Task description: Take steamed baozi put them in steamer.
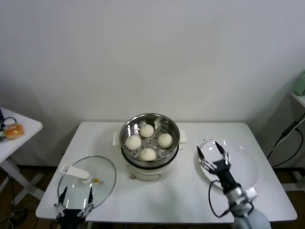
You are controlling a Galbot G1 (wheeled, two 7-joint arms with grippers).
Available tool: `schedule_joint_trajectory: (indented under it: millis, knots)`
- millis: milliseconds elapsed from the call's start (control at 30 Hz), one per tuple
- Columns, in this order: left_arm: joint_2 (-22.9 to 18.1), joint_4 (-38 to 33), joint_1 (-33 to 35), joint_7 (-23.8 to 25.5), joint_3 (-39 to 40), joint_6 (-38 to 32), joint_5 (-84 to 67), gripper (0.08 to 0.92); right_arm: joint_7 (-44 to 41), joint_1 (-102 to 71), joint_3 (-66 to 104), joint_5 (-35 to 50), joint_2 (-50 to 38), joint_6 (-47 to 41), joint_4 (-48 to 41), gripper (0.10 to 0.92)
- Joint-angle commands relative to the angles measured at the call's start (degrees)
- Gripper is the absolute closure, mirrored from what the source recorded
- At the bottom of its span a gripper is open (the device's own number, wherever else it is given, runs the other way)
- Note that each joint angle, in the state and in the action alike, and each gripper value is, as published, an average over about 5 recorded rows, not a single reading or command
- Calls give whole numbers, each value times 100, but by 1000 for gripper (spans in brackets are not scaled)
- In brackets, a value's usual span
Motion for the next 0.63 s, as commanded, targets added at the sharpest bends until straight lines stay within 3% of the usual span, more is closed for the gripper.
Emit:
schedule_joint_trajectory:
  millis: [33, 633]
  knots:
    - [-126, -83, 38, -4, 14, -24, -18, 177, 51, -1528, 662, -276, 1100, 1393, -10, 203]
    - [-203, -223, 66, 0, 23, 3, -6, 177, 49, -1523, 380, -372, 1188, 1513, -111, 203]
